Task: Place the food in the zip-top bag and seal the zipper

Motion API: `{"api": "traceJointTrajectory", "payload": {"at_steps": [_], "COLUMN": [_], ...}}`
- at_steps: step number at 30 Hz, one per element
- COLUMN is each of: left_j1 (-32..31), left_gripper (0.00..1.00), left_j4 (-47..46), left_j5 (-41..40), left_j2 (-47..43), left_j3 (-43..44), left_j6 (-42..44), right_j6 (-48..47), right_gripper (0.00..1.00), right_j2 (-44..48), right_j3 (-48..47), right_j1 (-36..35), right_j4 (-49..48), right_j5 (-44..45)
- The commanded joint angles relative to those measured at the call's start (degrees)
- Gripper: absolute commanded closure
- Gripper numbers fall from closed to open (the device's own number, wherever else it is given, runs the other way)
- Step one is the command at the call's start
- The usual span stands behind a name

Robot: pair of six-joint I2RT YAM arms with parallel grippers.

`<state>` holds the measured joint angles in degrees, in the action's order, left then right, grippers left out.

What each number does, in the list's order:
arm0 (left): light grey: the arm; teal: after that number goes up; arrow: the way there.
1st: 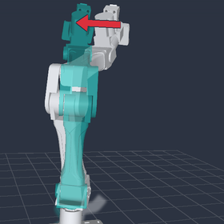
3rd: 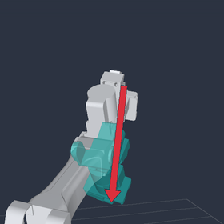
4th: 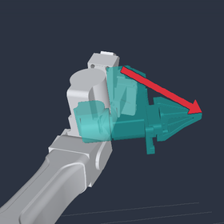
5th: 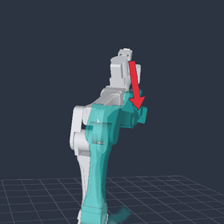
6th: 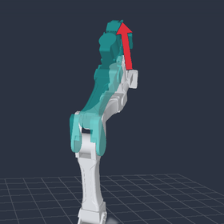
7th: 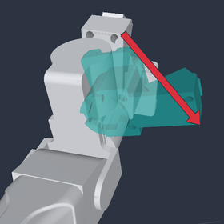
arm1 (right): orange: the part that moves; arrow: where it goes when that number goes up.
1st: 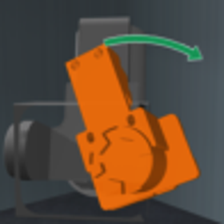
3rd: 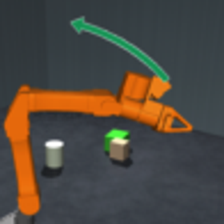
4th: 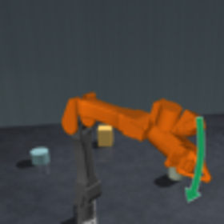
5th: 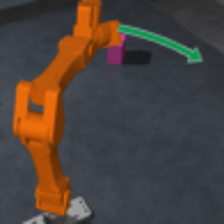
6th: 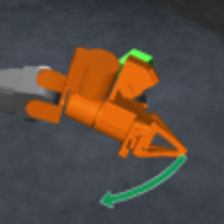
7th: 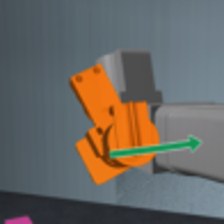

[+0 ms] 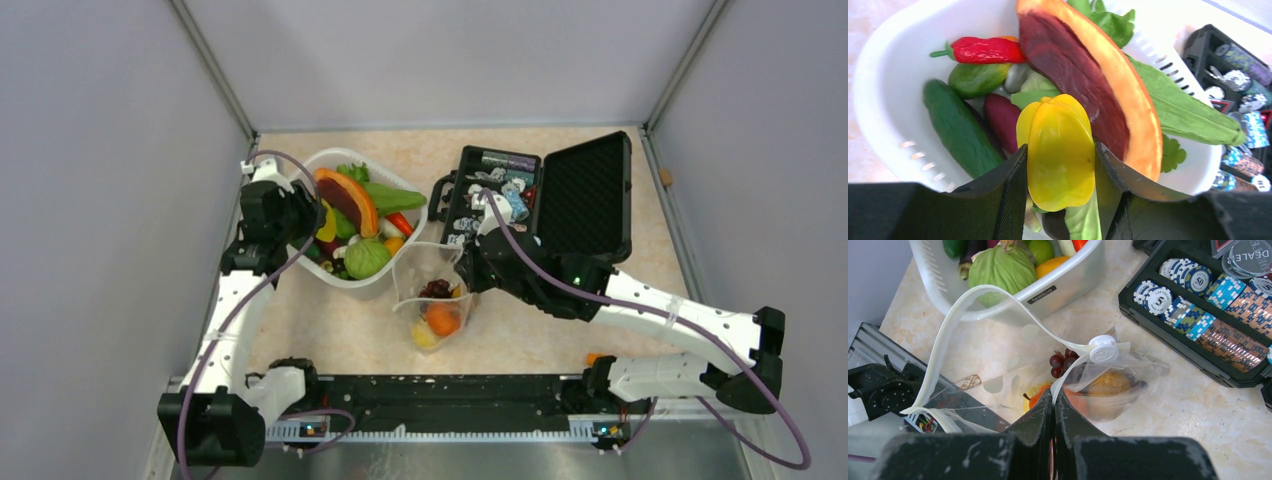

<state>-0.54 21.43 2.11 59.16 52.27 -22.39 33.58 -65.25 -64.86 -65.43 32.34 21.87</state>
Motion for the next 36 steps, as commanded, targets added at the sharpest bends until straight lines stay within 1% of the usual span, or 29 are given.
{"api": "traceJointTrajectory", "payload": {"at_steps": [1, 4, 8, 12, 14, 15, 19, 21, 25, 29, 32, 36], "left_j1": [0.2, 0.1, 0.1, 0.2, 0.2, 0.2, 0.2, -0.2, -1.8, -5.2, -9.6, -18.5], "left_gripper": [0.87, 0.88, 0.89, 0.89, 0.91, 0.91, 0.91, 0.91, 0.93, 0.94, 0.94, 0.94], "left_j4": [-5.1, -5.9, -8.8, -9.7, -10.0, -10.6, -13.7, -15.1, -15.6, -15.5, -15.4, -11.9], "left_j5": [7.2, 12.1, 22.5, 30.5, 33.7, 36.6, 46.9, 50.0, 52.8, 53.4, 51.4, 45.6], "left_j2": [-2.2, -3.2, -5.8, -9.9, -12.0, -13.0, -15.1, -16.2, -18.8, -19.8, -20.6, -19.6], "left_j3": [-0.9, -0.4, -0.4, -0.1, 0.1, 0.1, -0.3, -0.8, -1.7, -2.5, -2.8, -2.4], "left_j6": [-1.4, -1.7, -2.0, -3.3, -3.3, -3.4, -6.7, -8.0, -6.8, -5.7, -4.3, 0.1], "right_j6": [-0.2, 0.0, 0.1, 0.6, 0.8, 1.0, 1.3, 1.3, 1.6, 1.6, 1.8, 2.0], "right_gripper": [1.00, 1.00, 1.00, 1.00, 1.00, 1.00, 1.00, 1.00, 1.00, 1.00, 1.00, 1.00], "right_j2": [0.4, 0.3, 0.5, 1.0, 1.4, 1.6, 1.7, 1.6, 1.7, 1.6, 1.5, 1.2], "right_j3": [-1.4, -1.1, -1.0, -0.7, -0.2, 0.1, 0.5, 0.5, 0.6, 0.6, 0.5, 0.4], "right_j1": [0.2, 0.2, 0.3, 0.2, 0.2, 0.3, 0.2, 0.2, 0.3, 0.2, 0.3, 0.2], "right_j4": [-3.4, -3.4, -3.4, -4.2, -5.0, -5.5, -6.8, -7.0, -7.4, -7.9, -8.3, -8.4], "right_j5": [0.1, 0.2, 0.5, 1.3, 1.8, 1.9, 1.8, 1.8, 1.5, 1.3, 1.1, 1.0]}}
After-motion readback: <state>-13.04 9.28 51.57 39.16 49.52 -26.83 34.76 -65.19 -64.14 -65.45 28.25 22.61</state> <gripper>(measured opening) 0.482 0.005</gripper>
